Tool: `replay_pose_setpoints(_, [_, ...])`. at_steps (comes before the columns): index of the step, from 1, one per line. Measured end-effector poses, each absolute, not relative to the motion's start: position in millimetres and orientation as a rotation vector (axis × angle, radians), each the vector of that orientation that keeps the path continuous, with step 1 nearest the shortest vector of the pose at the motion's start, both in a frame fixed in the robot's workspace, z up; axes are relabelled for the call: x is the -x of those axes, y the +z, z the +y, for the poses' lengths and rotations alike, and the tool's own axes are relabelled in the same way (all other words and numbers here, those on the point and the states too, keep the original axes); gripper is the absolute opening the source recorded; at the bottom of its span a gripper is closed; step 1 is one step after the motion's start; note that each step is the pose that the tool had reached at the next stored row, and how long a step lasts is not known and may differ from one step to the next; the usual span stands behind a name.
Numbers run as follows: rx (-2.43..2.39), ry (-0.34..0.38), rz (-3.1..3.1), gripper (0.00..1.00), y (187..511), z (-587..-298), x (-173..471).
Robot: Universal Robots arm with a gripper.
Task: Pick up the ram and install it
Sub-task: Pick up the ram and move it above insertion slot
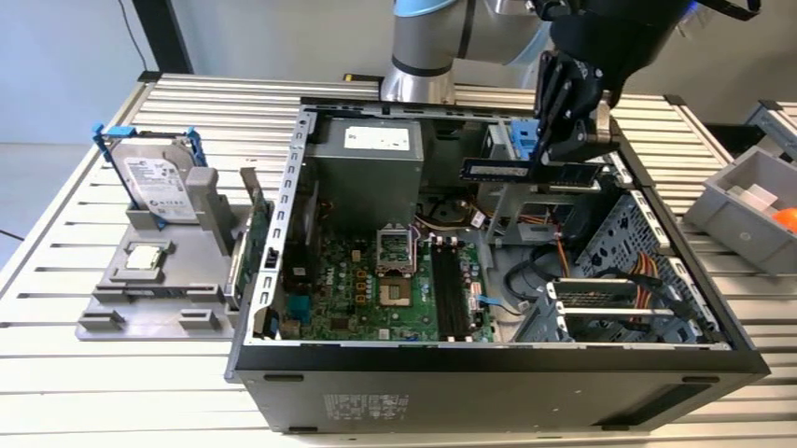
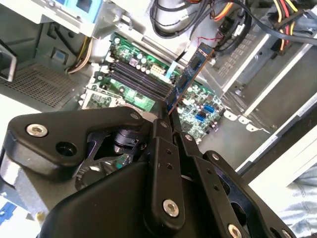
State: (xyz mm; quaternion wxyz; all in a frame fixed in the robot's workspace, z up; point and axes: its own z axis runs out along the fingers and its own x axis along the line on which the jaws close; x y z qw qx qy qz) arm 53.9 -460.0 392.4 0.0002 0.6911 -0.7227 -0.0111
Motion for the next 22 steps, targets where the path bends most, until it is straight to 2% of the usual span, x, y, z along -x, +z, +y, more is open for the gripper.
replay_pose_setpoints(22, [-2.168, -0.035, -2.273, 0.0, 392.1, -450.7, -53.5])
